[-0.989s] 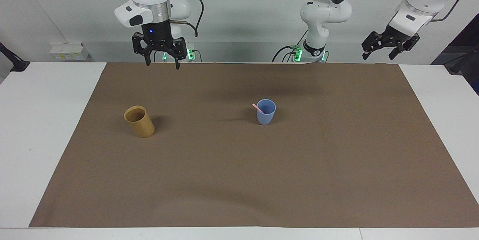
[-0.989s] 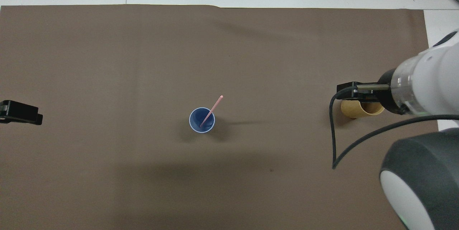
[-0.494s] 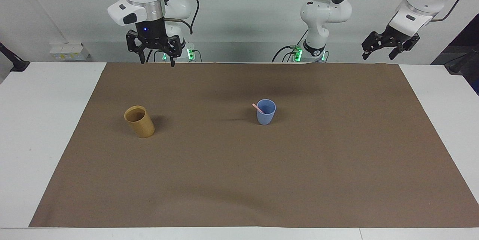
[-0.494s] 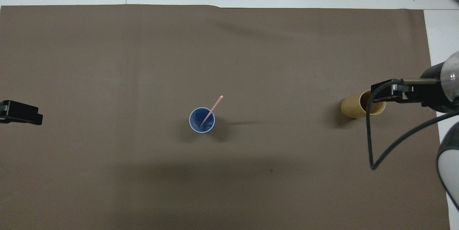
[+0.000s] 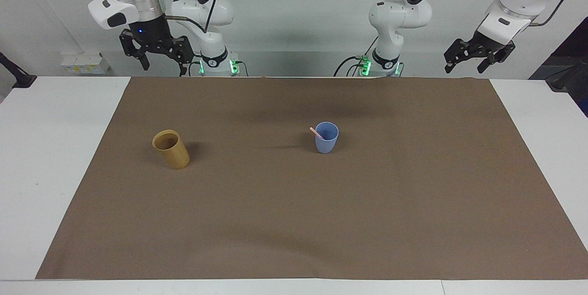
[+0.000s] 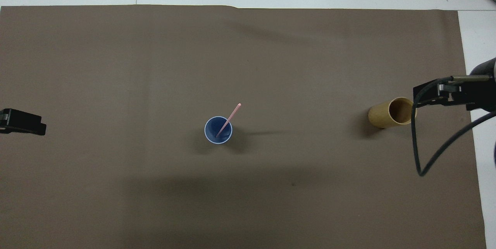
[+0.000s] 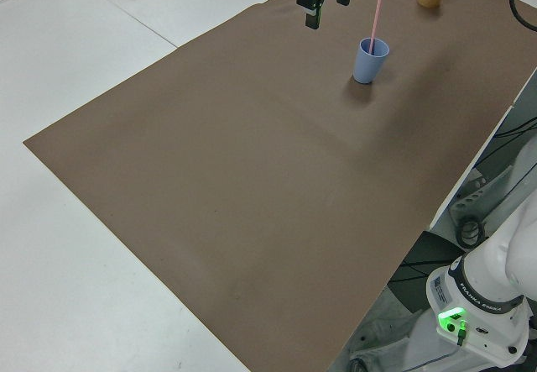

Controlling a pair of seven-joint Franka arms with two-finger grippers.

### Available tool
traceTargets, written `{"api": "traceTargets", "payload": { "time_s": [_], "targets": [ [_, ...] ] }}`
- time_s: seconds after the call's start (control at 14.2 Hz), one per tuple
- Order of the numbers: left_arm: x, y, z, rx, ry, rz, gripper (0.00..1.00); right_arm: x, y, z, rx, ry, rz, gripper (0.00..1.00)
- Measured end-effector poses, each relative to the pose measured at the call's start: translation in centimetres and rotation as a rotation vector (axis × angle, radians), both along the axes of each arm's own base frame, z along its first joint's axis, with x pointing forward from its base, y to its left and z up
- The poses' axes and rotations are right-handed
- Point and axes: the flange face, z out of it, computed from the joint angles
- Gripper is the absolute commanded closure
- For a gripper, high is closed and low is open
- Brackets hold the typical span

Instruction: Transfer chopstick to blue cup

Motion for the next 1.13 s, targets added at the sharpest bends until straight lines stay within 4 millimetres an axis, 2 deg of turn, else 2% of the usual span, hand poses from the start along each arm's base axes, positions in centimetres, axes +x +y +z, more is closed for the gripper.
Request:
{"api": "traceTargets", "payload": {
  "time_s": [0.35, 1.13],
  "targets": [
    [0.0, 0.0, 0.0, 0.0, 0.0, 0.0, 0.0, 0.0, -1.4, -0.3, 0.031, 0.014, 0.019, 0.0],
    [0.0, 0.0, 0.0, 0.0, 0.0, 0.0, 0.0, -0.5, -1.3, -0.7, 0.031, 0.026, 0.022, 0.0]
  ]
}}
